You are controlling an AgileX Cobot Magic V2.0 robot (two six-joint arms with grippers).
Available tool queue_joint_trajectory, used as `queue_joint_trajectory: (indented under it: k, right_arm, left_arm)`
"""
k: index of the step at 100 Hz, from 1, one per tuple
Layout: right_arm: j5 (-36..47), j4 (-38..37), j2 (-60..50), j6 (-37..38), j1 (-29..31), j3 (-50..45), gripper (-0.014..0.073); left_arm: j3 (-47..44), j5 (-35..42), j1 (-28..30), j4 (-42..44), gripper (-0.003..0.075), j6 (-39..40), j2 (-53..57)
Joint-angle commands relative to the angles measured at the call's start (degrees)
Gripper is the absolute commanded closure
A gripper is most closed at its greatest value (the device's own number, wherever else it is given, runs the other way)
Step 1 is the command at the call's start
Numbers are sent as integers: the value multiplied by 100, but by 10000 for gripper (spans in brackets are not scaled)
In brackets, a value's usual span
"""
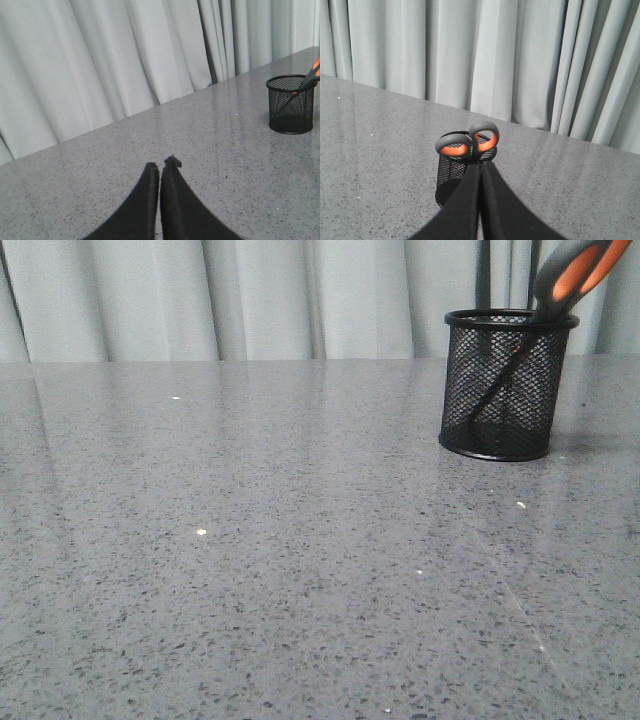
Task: Put scissors into bucket
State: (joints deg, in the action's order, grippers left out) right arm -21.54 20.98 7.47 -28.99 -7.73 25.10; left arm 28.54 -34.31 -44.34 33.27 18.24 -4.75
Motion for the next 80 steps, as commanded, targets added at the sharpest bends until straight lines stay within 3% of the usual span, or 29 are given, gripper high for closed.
queue_joint_trajectory:
  k: [1, 66, 80]
  right_arm:
    - [480, 60, 62, -49, 1, 132, 640]
    - [480, 60, 62, -49, 1, 132, 640]
    - [480, 60, 62, -49, 1, 132, 640]
  left_arm:
    - [138, 457, -29, 101, 740, 66, -73]
    - [128, 457, -29, 120, 740, 66, -73]
    - [53, 471, -29, 659, 740, 75, -73]
